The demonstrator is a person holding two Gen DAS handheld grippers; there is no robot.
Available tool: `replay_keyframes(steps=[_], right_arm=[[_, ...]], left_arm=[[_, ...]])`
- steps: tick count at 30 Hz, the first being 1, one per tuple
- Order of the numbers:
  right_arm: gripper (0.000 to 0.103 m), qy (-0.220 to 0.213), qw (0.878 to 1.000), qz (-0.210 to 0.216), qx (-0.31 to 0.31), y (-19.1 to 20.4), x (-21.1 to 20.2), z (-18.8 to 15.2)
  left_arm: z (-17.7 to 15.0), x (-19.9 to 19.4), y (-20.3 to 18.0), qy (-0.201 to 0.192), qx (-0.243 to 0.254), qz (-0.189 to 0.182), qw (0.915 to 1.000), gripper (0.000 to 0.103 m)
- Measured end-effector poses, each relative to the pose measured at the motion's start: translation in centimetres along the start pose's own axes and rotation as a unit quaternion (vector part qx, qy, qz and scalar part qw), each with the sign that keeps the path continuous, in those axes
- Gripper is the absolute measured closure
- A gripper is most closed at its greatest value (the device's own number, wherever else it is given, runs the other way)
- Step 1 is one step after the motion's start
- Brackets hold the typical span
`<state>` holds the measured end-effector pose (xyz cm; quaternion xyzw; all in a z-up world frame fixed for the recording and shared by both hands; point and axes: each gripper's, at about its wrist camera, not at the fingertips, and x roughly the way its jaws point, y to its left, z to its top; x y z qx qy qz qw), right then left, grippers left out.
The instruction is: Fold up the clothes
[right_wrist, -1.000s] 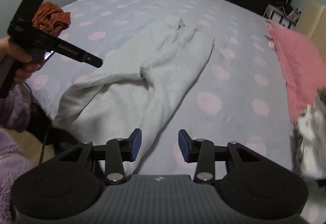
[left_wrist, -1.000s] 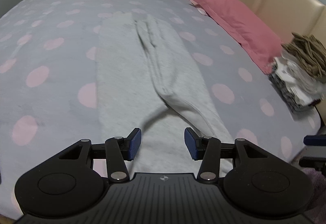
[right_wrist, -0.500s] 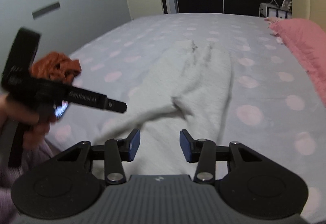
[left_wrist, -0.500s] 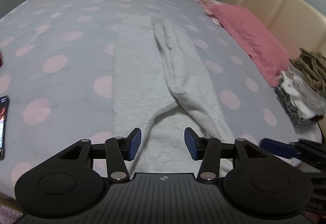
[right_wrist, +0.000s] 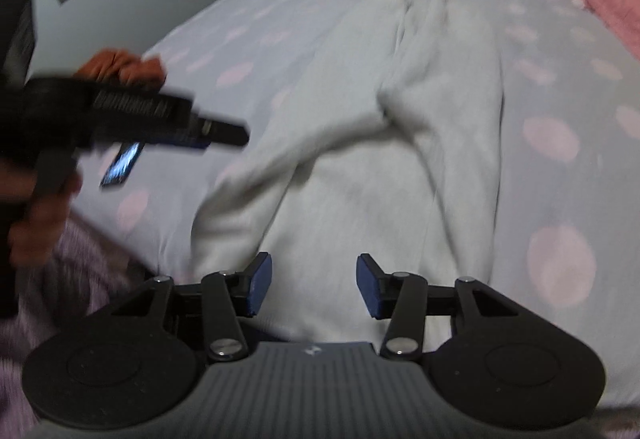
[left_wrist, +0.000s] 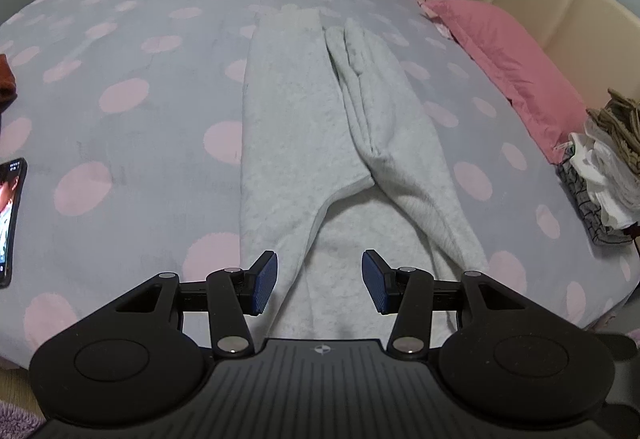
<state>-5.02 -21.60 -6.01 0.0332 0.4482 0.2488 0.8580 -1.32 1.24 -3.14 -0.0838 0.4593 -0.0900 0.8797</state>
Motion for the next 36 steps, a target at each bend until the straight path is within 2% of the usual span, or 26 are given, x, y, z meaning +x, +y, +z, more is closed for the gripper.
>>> replay_keyframes(steps=[3,6,9,12,16,19,22,30,36], right_arm=[[0.052,0.002,1.000,0.011,0.019,-0.6,-1.3,-1.2],[0.052,-0.022,0.999,0.019,0.042,-1.6,-3.6,-1.5],[0.052,-0.065,0.996,-0.021,0.050,-2.5,-5.7,-1.3],[0.052,-0.089,0.993,-0.058,0.045,-3.0,-5.9,-0.6],[0.052,-0.094,0.990,-0.099,0.032,-3.3,-4.7,-0.3],[0.054,-0.086,0.988,-0.131,0.014,-3.7,-3.5,-0.2],[0.054,-0.077,0.985,-0.154,-0.003,-4.2,-2.0,-0.1],[0.054,-0.077,0.979,-0.172,-0.079,-3.8,1.8,0.8],[0.054,-0.070,0.970,-0.192,-0.131,-3.1,4.4,2.6]], left_arm=[[-0.3,0.2,0.0,0.002,0.000,-0.005,1.0000,0.058],[-0.5,0.6,-0.1,0.007,-0.001,-0.003,1.0000,0.058],[-0.2,1.2,-1.0,0.010,0.007,-0.009,0.9999,0.058],[0.2,1.7,-2.4,0.013,0.024,-0.027,0.9993,0.058],[0.6,3.2,-3.4,0.018,0.035,-0.046,0.9982,0.058],[0.9,5.2,-3.9,0.038,0.030,-0.051,0.9975,0.058],[1.7,6.5,-4.1,0.031,0.020,-0.062,0.9974,0.059],[6.0,9.5,-3.2,-0.006,-0.026,-0.070,0.9972,0.058],[7.7,12.9,-3.4,-0.004,-0.048,-0.060,0.9970,0.058]])
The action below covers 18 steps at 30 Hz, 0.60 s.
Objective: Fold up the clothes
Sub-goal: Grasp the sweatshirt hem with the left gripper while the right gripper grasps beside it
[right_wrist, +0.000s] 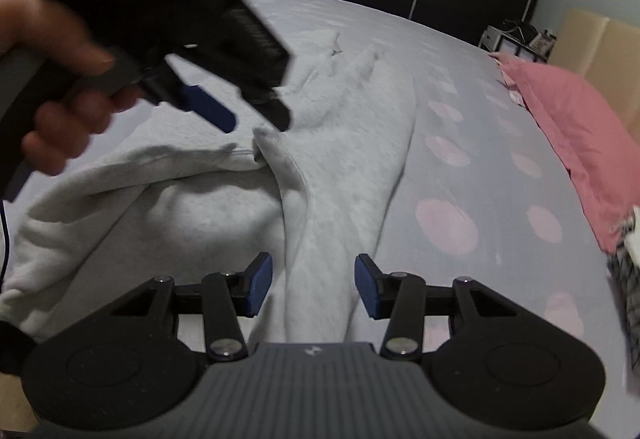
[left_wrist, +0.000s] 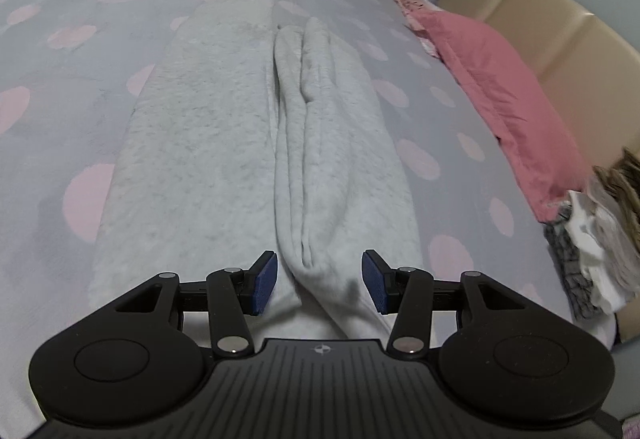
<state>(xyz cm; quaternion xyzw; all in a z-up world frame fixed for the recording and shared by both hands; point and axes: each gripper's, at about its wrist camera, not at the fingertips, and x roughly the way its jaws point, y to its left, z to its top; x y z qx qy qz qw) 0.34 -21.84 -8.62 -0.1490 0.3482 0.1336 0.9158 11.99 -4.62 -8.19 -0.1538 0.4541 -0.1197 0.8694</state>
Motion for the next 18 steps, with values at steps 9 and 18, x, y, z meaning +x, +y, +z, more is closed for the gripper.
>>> replay_keyframes(steps=[9,18], right_arm=[[0.068,0.045,0.998,-0.014,-0.037,0.3,3.3,0.3],[0.088,0.022,0.993,-0.055,0.098,-3.7,0.4,0.3]], left_arm=[[0.0,2.5,0.5,0.007,-0.006,0.001,1.0000,0.083],[-0.3,2.5,0.4,0.027,-0.019,-0.076,0.9965,0.090]])
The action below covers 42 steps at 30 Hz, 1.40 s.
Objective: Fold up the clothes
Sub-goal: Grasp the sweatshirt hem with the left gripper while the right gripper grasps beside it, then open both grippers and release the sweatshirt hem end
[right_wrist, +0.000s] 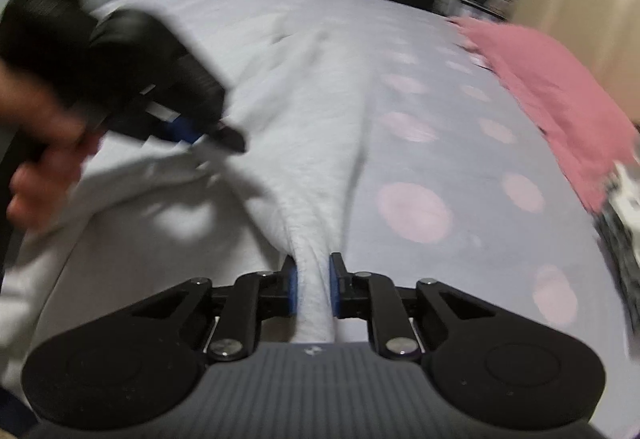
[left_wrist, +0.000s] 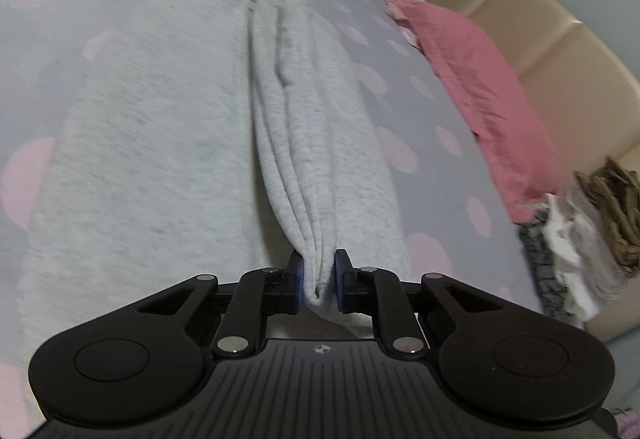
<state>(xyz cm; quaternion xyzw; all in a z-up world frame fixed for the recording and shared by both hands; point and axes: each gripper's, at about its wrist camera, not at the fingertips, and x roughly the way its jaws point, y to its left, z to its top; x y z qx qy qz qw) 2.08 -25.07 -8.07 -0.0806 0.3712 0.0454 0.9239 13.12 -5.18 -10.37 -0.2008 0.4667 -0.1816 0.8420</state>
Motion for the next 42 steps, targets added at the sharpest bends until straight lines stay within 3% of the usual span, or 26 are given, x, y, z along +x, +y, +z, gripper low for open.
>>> replay_keyframes(steps=[3,10,19,25,30,33,42], right_arm=[[0.088,0.004,1.000,-0.012,0.007,-0.5,-0.3,-0.4],[0.088,0.039,0.999,0.005,-0.015,0.4,1.5,-1.0],[0.087,0.049,0.998,0.016,-0.024,0.4,2.4,-1.0],[0.075,0.052,0.998,0.036,0.008,-0.3,1.4,-0.8],[0.066,0.031,0.998,0.055,0.021,-0.7,-1.2,-0.5],[0.064,0.007,0.998,0.063,0.021,-0.9,-2.8,-0.1],[0.064,0.024,0.996,0.088,0.019,-2.1,-1.8,3.9]], left_arm=[[-0.4,0.5,-0.1,0.009,0.011,0.017,0.9997,0.091],[-1.2,0.9,0.1,0.024,0.027,0.050,0.9981,0.091],[-1.6,2.0,0.3,0.023,0.025,0.051,0.9982,0.091],[-1.3,0.7,-0.6,0.014,0.043,0.053,0.9976,0.085],[-1.3,-2.7,-0.3,-0.001,0.054,0.054,0.9971,0.076],[-1.2,-4.8,0.0,-0.026,0.063,0.080,0.9944,0.059],[0.0,-7.5,2.8,-0.056,0.053,0.155,0.9850,0.059]])
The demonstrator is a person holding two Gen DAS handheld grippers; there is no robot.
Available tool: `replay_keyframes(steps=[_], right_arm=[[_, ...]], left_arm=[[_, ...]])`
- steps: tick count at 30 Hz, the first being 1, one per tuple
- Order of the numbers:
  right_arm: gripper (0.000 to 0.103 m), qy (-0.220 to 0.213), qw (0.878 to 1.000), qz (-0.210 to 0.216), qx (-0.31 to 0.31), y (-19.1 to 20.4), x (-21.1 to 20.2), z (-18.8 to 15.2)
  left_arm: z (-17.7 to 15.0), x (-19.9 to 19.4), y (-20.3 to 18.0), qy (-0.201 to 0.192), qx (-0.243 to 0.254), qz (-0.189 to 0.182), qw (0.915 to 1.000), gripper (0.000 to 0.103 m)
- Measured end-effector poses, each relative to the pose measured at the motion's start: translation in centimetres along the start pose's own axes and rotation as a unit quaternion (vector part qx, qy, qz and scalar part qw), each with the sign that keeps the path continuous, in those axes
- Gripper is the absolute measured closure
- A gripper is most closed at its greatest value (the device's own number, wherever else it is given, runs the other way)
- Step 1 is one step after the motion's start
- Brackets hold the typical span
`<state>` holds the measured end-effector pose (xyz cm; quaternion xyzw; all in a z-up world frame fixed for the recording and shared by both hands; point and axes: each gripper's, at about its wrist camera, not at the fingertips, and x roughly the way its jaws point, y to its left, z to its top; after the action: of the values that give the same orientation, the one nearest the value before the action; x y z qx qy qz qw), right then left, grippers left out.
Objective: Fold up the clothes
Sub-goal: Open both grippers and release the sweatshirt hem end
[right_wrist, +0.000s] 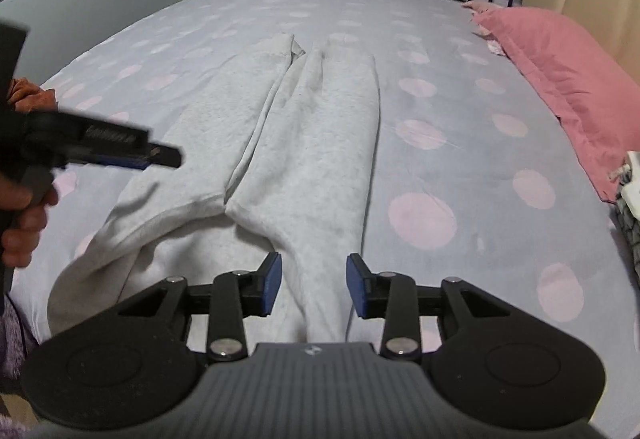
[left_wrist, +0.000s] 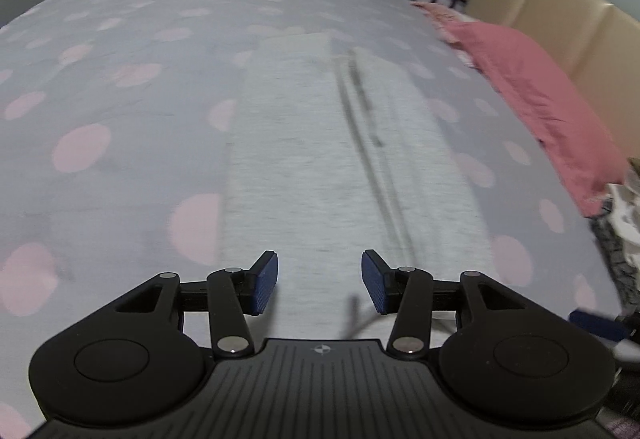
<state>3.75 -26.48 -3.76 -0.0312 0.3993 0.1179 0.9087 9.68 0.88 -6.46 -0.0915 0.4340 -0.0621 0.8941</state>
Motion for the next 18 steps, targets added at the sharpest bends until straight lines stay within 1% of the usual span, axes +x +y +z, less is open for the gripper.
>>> replay_keyframes(steps=[2,5,7,10,13,18], right_arm=[[0.065,0.006,1.000,0.003,-0.009,-0.5,0.9,1.3],[0.065,0.016,0.999,0.000,-0.043,-1.0,2.9,3.4],[0.065,0.026,0.997,0.001,-0.068,-1.3,4.5,4.7],[0.064,0.042,0.995,-0.009,-0.087,-2.3,7.4,6.8],[0.064,0.047,0.995,-0.014,-0.086,-3.5,9.9,9.1],[0.064,0.051,0.997,0.002,-0.058,-4.8,13.9,13.6]], left_arm=[[0.3,0.2,0.4,-0.002,0.015,0.023,0.9996,0.059],[0.8,0.7,1.1,0.002,0.042,0.071,0.9965,0.059],[0.9,1.3,1.7,0.009,0.043,0.090,0.9949,0.059],[0.9,2.1,2.1,0.021,0.052,0.113,0.9920,0.059],[1.0,2.9,2.2,0.031,0.068,0.127,0.9891,0.059],[1.1,3.6,3.2,0.050,0.065,0.132,0.9879,0.056]])
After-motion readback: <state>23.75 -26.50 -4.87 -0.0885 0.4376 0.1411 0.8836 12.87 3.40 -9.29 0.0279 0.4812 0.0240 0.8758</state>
